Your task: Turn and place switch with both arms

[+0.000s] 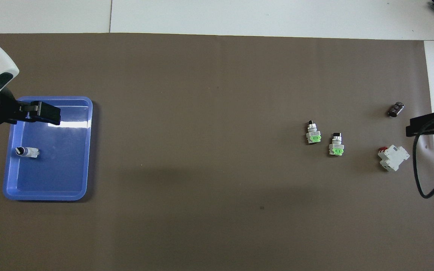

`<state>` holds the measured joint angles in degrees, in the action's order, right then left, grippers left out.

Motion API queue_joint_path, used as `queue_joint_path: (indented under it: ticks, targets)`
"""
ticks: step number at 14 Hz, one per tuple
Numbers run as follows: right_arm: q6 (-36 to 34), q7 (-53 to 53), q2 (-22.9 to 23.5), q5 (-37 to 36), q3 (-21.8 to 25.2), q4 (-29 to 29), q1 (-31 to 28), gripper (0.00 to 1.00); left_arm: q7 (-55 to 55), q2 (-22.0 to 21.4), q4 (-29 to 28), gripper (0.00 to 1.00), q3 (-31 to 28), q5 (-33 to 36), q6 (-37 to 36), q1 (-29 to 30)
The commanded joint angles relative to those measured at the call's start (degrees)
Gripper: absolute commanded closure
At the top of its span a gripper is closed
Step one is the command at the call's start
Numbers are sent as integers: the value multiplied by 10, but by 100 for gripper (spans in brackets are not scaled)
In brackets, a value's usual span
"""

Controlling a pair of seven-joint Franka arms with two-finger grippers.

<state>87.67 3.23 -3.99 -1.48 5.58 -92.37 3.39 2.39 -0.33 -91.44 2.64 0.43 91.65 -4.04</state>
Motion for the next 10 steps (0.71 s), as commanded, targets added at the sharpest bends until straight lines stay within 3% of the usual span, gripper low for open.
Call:
queue_joint_path:
  ticks: [1, 10]
  targets:
    - [1, 4, -6, 1, -6, -4, -8, 0, -8, 0, 31, 2, 0, -8, -39, 3]
    - [8, 5, -13, 4, -6, -22, -7, 0, -6, -8, 34, 0, 5, -13, -50, 0]
